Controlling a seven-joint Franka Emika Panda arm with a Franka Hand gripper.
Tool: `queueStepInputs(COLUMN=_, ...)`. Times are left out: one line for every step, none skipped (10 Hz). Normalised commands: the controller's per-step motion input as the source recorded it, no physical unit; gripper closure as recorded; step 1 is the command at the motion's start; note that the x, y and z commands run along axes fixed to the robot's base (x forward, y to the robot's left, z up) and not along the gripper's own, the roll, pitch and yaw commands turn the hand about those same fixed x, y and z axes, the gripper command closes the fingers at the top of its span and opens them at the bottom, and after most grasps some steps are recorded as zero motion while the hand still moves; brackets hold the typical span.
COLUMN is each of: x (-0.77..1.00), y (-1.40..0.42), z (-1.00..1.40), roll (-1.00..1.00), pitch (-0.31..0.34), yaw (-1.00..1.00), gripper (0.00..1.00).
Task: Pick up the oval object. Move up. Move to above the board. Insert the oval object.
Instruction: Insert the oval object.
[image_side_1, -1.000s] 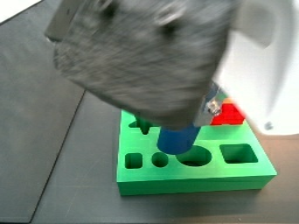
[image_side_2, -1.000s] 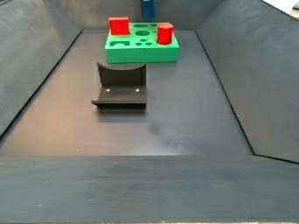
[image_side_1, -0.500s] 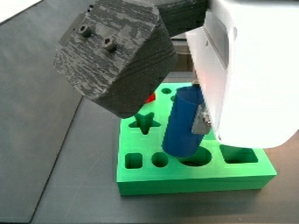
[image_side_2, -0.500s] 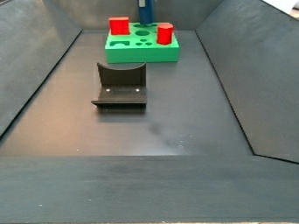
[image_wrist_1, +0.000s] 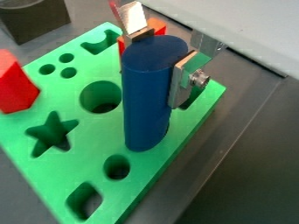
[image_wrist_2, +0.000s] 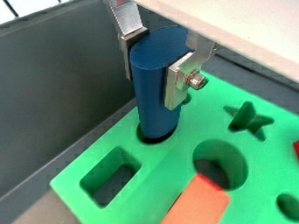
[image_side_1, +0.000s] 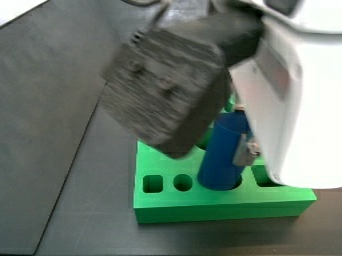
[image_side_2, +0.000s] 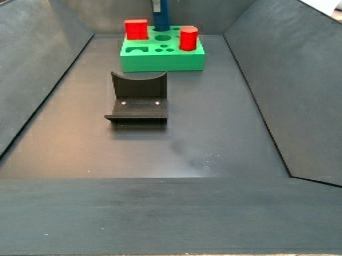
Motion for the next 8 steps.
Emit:
queueStepInputs(x=0.55, y=-0.05, z=-0.41, roll=0.03, pitch=0.000, yaw=0.00, gripper=1.00)
queueStepInputs(x=0.49, y=-0.02, z=-0.43, roll=0.04, pitch=0.000, yaw=0.00, gripper=1.00)
queueStepInputs(x=0.33, y=-0.05, z=-0.53, roll=0.04, pitch=-0.040, yaw=-0.02, gripper=1.00)
queueStepInputs(x=0.00, y=-0.01, z=-0.65, roll=0.13, pitch=-0.133, yaw=-0.07, gripper=1.00)
queueStepInputs(x=-0.15, y=0.00, z=-0.69, roll=0.31, pitch=-0.116, yaw=-0.04, gripper=1.00)
queueStepInputs(x=-0.29, y=0.00, z=-0.75, roll=0.29, pitch=-0.110, yaw=0.00, gripper=1.00)
queueStepInputs(x=-0.14, y=0.00, z=-0.31, roll=0.02, pitch=-0.071, yaw=-0.01, gripper=1.00)
queueStepInputs(x=0.00, y=0.00, z=0.00, roll=0.00, pitch=0.000, yaw=0.00, gripper=1.00)
